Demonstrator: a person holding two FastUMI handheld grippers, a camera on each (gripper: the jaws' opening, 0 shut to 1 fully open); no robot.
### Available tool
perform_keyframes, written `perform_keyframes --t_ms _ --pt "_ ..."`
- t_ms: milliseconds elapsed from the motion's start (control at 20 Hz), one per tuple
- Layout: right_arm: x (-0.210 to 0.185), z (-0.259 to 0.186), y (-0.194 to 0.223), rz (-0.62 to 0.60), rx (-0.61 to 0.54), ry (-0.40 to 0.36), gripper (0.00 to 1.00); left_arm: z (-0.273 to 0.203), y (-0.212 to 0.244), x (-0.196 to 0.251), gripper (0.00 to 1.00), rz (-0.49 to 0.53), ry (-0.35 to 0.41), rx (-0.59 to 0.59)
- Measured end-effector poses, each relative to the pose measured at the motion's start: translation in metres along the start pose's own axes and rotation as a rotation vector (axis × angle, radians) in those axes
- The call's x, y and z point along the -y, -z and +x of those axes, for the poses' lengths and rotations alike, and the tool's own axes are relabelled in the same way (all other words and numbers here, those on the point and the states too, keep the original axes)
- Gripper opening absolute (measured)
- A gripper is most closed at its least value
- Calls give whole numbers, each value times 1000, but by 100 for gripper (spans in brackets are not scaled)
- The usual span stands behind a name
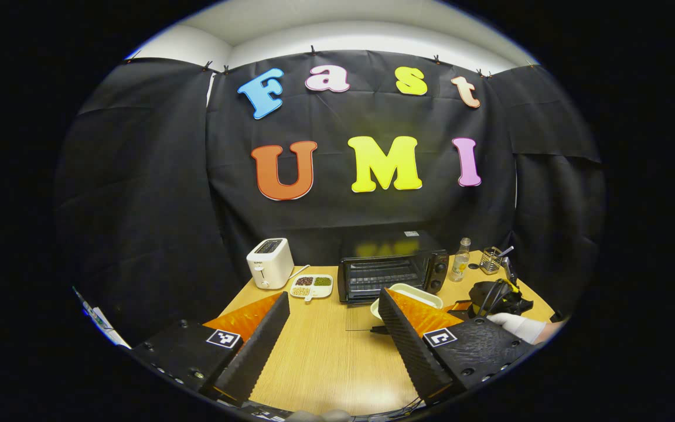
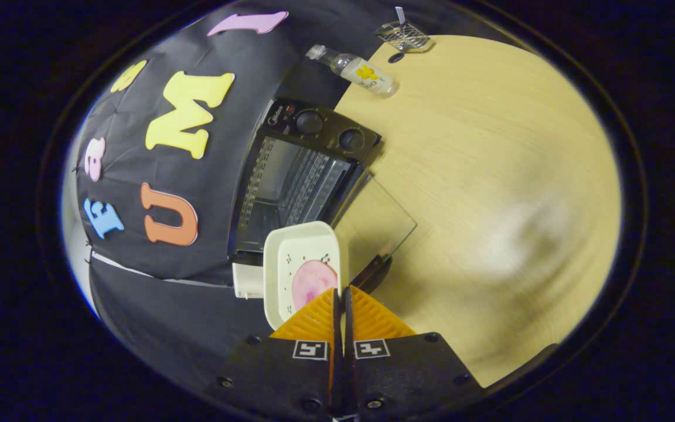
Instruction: Open the electric oven with the left hand, put the food in, and close the electric oven.
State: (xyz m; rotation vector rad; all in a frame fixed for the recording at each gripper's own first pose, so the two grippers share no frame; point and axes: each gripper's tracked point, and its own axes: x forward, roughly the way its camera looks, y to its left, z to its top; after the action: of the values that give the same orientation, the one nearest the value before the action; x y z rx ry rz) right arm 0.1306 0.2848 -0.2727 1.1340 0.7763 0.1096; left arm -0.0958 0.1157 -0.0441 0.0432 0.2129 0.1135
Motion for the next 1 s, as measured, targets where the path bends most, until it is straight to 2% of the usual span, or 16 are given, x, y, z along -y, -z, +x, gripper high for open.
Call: perform_keyframes --t_ms 50,200,350,400,450,600,650,750,850,900,950,1000 --pt "-4 4 2 -5 -2 -1 0 2 -1 0 97 -7 0 1" --pt "-15 24 -6 -15 -2 0 0 10 -4 -4 98 -11 -11 3" --pt "-22 43 -31 -8 23 5 0 18 -7 -9 97 -15 -28 6" --pt "-23 51 -42 -13 33 12 4 22 -7 -10 97 -16 -35 3" --pt "-23 57 -52 -11 43 19 0 26 -6 -11 97 -19 -43 -2" --pt "-26 79 -81 6 58 29 0 38 -3 -18 97 -24 -79 -16" --pt "-29 85 -90 -2 69 23 4 42 -3 -18 97 -27 -91 -21" --pt "-34 100 -106 -38 91 15 0 50 -1 -20 97 -30 -117 -35" --pt "-43 114 -117 -72 100 -6 4 57 0 -22 97 -34 -141 -47" --pt "-47 121 -121 -87 101 -13 0 62 2 -21 97 -38 -151 -56" --pt "-50 126 -124 -95 106 -19 4 65 3 -21 97 -44 -163 -67" --pt "-54 130 -127 -101 111 -26 1 67 5 -20 98 -53 -172 -76"
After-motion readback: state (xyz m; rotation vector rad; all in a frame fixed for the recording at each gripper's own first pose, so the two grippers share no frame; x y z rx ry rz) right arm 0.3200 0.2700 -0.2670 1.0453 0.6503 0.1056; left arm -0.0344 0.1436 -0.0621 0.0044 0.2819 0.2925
